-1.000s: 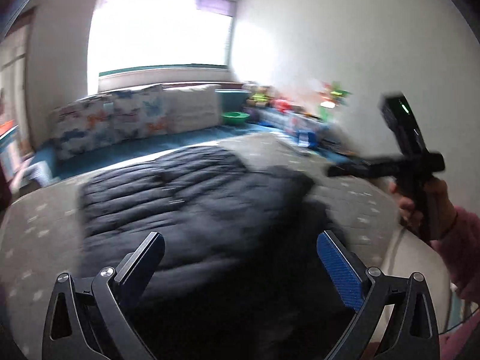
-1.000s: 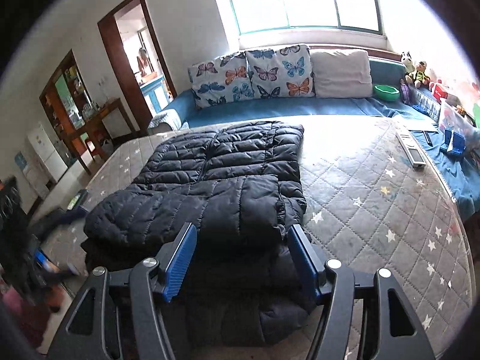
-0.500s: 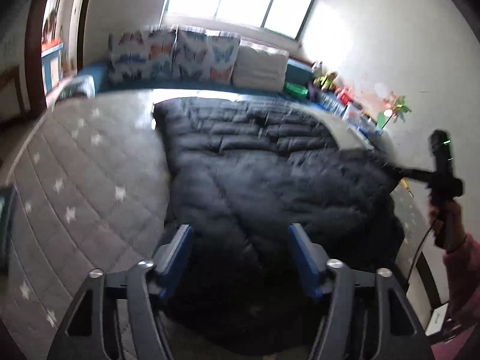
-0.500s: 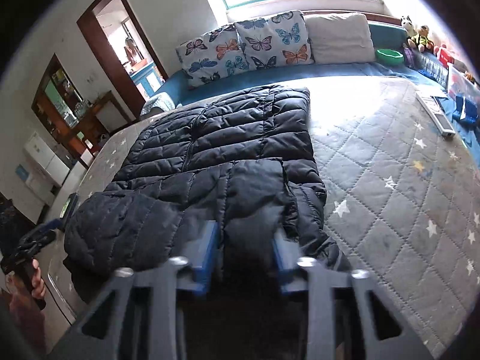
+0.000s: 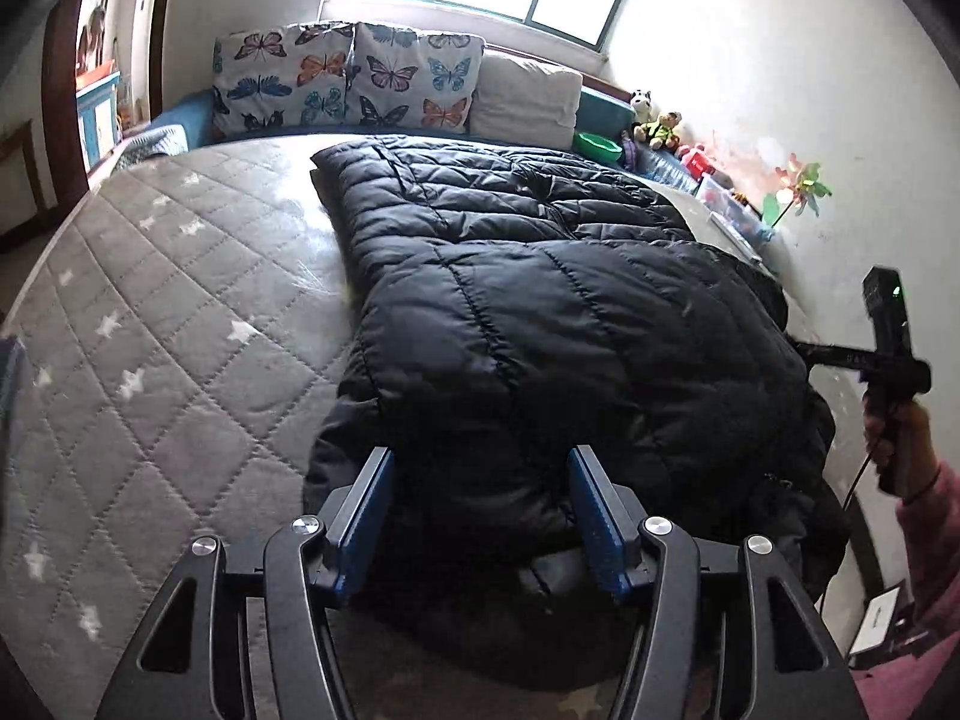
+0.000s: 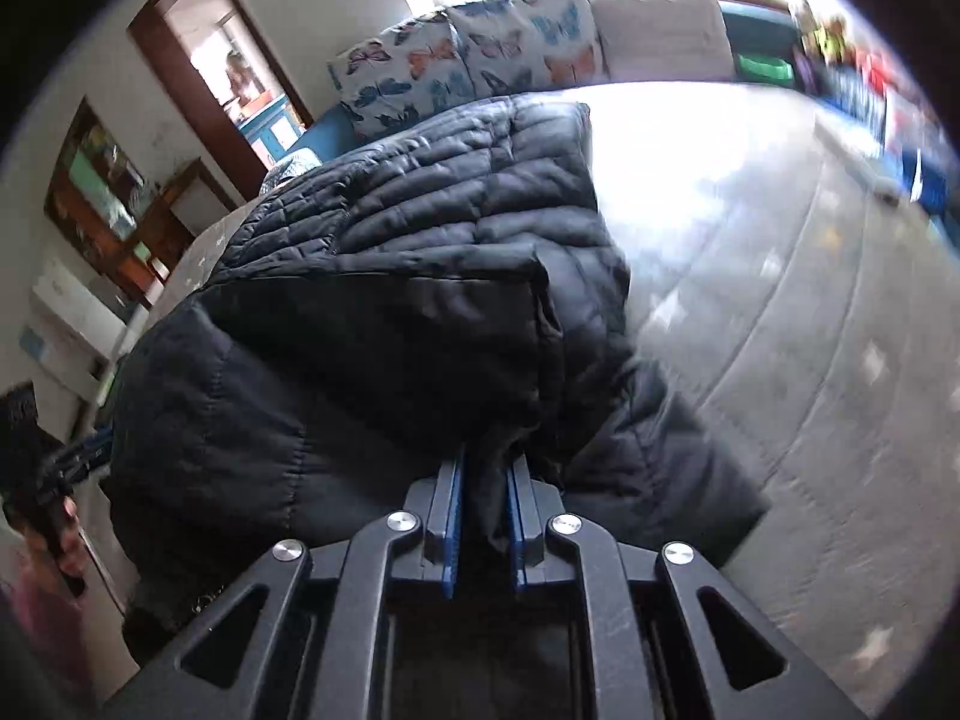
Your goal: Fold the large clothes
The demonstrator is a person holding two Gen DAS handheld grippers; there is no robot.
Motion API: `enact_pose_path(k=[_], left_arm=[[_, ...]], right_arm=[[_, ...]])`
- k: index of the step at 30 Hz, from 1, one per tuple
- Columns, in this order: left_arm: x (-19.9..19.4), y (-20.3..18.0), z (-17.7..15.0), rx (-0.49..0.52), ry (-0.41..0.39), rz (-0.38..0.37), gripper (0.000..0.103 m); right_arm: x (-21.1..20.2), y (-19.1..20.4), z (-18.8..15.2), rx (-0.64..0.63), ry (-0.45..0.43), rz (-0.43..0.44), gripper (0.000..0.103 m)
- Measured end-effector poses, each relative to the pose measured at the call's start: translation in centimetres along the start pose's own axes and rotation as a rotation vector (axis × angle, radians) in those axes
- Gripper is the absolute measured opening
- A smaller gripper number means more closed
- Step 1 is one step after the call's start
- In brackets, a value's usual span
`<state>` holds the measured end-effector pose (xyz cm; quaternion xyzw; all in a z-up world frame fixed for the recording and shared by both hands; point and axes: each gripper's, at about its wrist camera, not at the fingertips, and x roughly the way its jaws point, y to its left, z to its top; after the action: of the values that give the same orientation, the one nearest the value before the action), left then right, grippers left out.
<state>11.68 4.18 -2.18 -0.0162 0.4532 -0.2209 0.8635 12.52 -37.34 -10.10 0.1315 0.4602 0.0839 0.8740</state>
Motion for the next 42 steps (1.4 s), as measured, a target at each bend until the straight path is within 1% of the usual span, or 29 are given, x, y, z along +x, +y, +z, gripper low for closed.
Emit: enact_pose_path(k=[2,4,6,7,8,9,10,11,13,14,16,19,21,23,29,37,42], left_arm=[[-1.2,-0.4,0.6,0.008,-0.006,0.011,0.063],[-2.7,-1.1,1.6,0.031,-0.041,0.023,0.063],[-3.5,-1.8,2.9,0.054,-0.073,0.027,0.068],[-3.8,-2.2,3.6,0.067,-0.084,0.032,0.07],[-3.7,-2.7,4.4,0.081,-0.091,0.042,0.07],[-3.3,-3.2,5.4,0.092,-0.092,0.049,0.07],[-3.1,-3.6,6.2,0.101,-0.094,0.049,0.07],[-2.6,-4.0,7.0,0.11,-0.096,0.046,0.07],[-1.1,-4.7,8.5,0.114,-0.086,0.032,0.07],[-0.6,-5.1,9.2,0.113,-0.081,0.025,0.07],[1.0,-5.9,10.0,0.123,-0.065,0.007,0.07],[3.2,-6.8,10.5,0.149,-0.036,0.015,0.07],[4.5,-6.8,10.3,0.154,-0.01,0.003,0.07],[5.5,-6.7,9.6,0.162,0.009,0.009,0.07],[7.6,-5.7,8.4,0.14,0.032,-0.001,0.071],[8.9,-5.6,7.6,0.17,0.036,0.015,0.072],[9.4,-5.5,7.1,0.174,0.031,0.018,0.073]], right_arm=[[-1.3,0.3,0.4,-0.009,0.005,-0.011,0.016],[-3.1,0.7,1.1,-0.018,-0.005,-0.014,0.017],[-5.1,1.6,1.9,-0.055,-0.044,-0.031,0.02],[-5.7,2.1,2.3,-0.073,-0.061,-0.038,0.023],[-6.1,2.7,2.7,-0.094,-0.079,-0.042,0.031],[-6.3,3.4,3.3,-0.117,-0.094,-0.044,0.037],[-6.3,4.0,3.7,-0.134,-0.108,-0.05,0.049],[-6.3,4.7,4.1,-0.156,-0.129,-0.063,0.055],[-5.7,6.5,4.9,-0.215,-0.152,-0.09,0.055],[-5.2,7.1,5.3,-0.236,-0.152,-0.09,0.055],[-3.8,8.1,5.8,-0.275,-0.137,-0.065,0.055],[-1.3,8.5,6.4,-0.299,-0.094,-0.077,0.055],[0.4,8.1,6.3,-0.298,-0.058,-0.069,0.055],[1.4,7.5,5.8,-0.295,-0.041,-0.069,0.055],[2.9,6.1,4.3,-0.292,-0.004,-0.047,0.055],[3.7,5.2,2.9,-0.301,-0.026,-0.009,0.056],[4.0,5.0,2.8,-0.302,-0.023,0.0,0.056]])
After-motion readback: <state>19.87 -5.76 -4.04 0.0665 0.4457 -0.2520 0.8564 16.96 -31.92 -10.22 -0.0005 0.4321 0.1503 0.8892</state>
